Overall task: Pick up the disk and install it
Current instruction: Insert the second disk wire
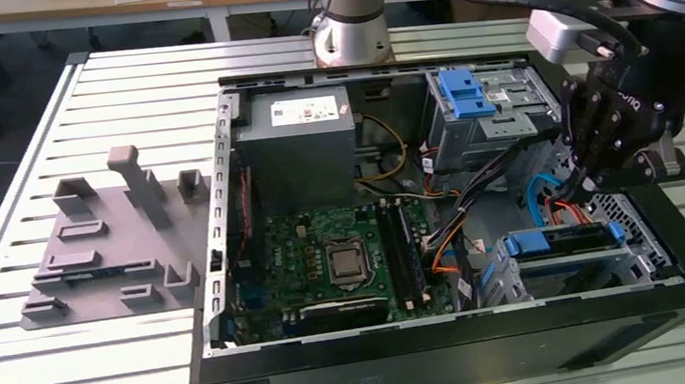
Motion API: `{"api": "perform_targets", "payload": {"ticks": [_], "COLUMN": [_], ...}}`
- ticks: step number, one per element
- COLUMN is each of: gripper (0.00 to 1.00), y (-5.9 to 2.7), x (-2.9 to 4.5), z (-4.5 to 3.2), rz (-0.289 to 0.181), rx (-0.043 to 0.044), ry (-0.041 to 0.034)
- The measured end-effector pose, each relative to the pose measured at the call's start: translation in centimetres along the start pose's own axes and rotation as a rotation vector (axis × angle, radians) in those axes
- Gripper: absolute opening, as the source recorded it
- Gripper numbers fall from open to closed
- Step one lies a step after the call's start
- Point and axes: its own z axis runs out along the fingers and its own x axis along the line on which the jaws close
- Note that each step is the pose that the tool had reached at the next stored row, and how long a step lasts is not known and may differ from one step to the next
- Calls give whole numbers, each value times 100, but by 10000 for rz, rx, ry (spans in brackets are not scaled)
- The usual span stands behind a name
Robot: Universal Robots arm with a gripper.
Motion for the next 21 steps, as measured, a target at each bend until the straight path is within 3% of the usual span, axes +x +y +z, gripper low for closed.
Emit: {"api": "perform_targets", "payload": {"ticks": [11,21], "gripper": [11,11], "y": [0,15], "x": [-1,-7], "z": [13,-85], "rz": [6,6], "rx": [55,55], "ry": [-1,0]}}
